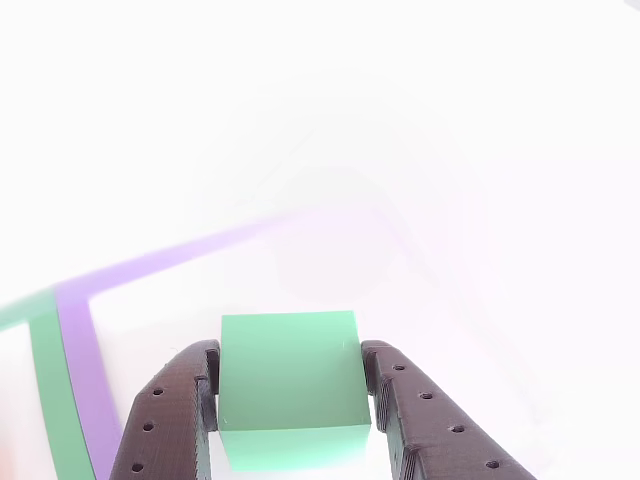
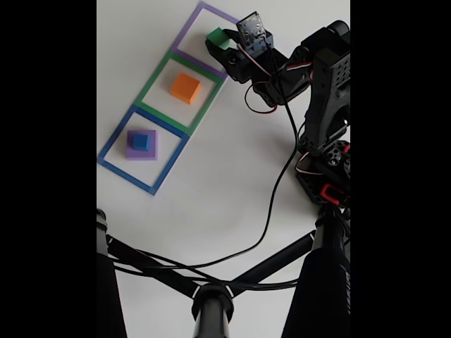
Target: Tower of hanoi
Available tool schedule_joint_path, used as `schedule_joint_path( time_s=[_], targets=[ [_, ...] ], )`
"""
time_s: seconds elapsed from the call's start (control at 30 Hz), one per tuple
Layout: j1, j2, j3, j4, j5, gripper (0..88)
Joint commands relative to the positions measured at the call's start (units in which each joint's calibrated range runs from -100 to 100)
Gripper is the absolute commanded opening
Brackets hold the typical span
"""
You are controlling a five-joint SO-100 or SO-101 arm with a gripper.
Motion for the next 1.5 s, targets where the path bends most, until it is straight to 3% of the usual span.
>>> schedule_joint_path(
  time_s=[0.0,0.47,0.63,0.8,0.9,1.0,1.13,1.3,1.47],
  targets=[
    [0.9,0.5,-2.1,-2.2,0.4,11.1],
    [1.2,-0.4,-2.2,-1.9,0.4,24.6],
    [0.4,-13.3,1.1,9.2,0.4,24.5],
    [0.2,-36.6,-0.1,38.6,0.4,23.0],
    [0.4,-47.9,-6.1,60.6,0.4,16.2],
    [-0.4,-53.9,-16.4,81.8,0.4,7.4],
    [-3.0,-56.5,-31.5,105.9,0.4,3.9],
    [-8.1,-57.4,-47.3,125.9,0.4,0.8],
    [-14.9,-57.8,-57.9,137.2,0.4,0.1]
  ],
)
